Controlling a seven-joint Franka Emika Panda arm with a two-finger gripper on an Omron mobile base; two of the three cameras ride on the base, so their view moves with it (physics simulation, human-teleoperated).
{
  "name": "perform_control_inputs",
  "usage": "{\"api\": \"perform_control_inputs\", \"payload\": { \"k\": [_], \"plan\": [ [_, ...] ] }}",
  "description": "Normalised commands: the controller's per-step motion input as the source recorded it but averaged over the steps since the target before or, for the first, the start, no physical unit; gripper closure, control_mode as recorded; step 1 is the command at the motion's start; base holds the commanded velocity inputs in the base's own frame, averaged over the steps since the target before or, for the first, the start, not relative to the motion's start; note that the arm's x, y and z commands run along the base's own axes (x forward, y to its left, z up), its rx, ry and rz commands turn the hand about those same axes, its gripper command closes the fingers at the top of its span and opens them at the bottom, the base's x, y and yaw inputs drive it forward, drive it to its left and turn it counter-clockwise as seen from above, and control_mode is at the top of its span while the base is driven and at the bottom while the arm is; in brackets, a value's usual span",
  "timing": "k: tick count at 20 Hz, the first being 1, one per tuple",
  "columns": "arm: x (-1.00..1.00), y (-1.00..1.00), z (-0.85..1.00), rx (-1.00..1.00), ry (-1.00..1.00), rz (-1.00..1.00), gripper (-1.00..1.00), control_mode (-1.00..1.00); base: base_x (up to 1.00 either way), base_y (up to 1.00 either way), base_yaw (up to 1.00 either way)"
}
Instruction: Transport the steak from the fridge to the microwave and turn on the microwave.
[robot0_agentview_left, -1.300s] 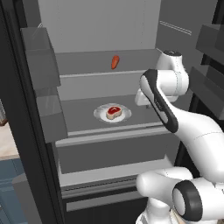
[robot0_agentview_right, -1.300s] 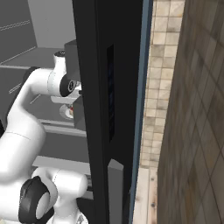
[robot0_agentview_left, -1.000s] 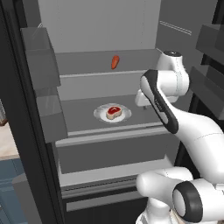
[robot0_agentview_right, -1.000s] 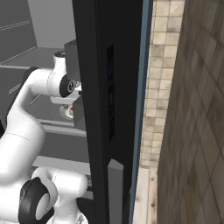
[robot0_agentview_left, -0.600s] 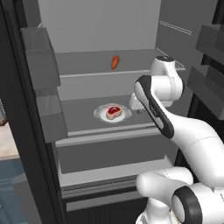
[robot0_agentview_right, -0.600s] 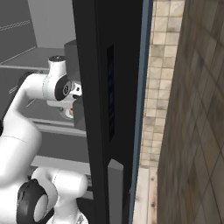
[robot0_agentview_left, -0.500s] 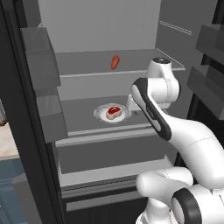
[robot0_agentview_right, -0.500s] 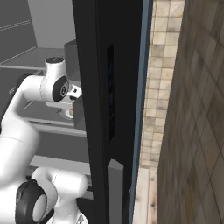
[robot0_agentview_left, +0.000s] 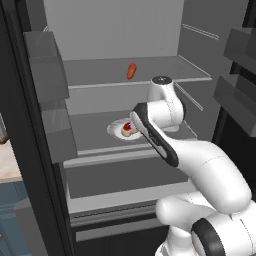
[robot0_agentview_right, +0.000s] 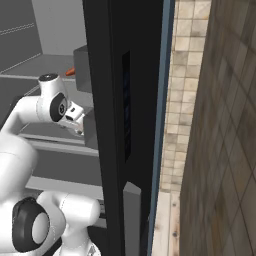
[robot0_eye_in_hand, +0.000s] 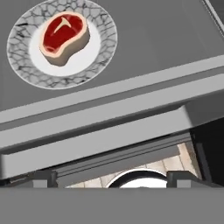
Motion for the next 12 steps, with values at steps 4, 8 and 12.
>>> {"api": "perform_control_inputs", "payload": {
  "k": [4, 8, 12],
  "plan": [
    [0.38, 0.29, -0.18, -0.02, -0.09, -0.16, -1.00, -1.00, 0.00, 0.00, 0.00],
    [0.39, 0.26, -0.14, -0.02, -0.08, -0.12, -1.00, -1.00, 0.00, 0.00, 0.00],
    [0.45, 0.17, -0.07, -0.01, -0.07, -0.07, -1.00, -1.00, 0.00, 0.00, 0.00]
  ]
}}
